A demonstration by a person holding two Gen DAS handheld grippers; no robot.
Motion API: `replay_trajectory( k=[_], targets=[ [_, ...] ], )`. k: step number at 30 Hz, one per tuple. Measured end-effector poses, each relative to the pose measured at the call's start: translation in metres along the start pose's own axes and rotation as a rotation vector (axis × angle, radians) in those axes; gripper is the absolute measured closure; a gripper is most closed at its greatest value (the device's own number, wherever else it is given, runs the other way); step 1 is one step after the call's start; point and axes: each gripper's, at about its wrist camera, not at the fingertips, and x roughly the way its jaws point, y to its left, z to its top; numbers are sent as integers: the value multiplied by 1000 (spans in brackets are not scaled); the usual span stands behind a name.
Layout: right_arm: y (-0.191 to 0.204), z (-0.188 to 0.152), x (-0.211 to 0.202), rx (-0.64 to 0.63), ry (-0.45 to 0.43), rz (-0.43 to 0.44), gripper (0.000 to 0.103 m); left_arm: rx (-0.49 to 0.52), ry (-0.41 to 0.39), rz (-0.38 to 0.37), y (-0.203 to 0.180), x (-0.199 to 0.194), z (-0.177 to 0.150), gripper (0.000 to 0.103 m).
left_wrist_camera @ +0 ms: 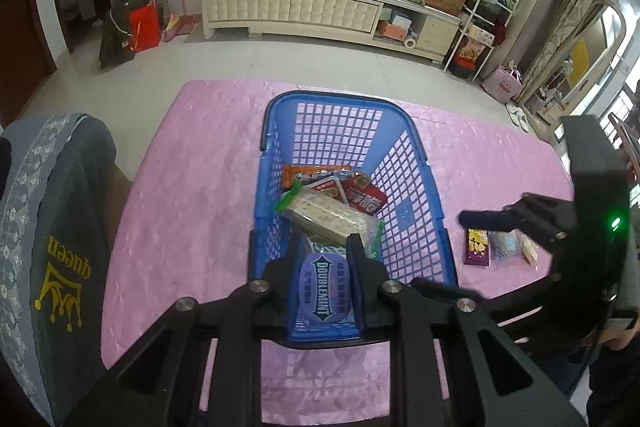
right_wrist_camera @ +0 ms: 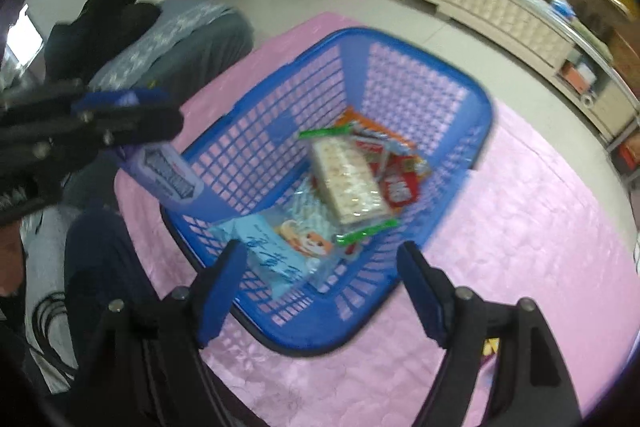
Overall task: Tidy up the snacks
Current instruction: 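Carry both snacks over the basket and open the right tool to drop the crackers, then lower the gum pack into the basket and open the left tool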
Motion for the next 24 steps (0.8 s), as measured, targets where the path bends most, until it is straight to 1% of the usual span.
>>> replay_trajectory(
  k=[5,10,19,24],
  targets=[
    [-20,-10,-15,88,0,-69,21,26,12,-19,-17,9,3,84],
    [-34,-20,-22,143,4,-95,21,61,36,-42,-38,25,7,84],
    [-60,-32,-14,202,31,-99,21,89,124,-78,-63,69,5,84],
    [-76,-36,-8,245,42,-94,21,95,142,-89,-70,83,10,84]
  ],
)
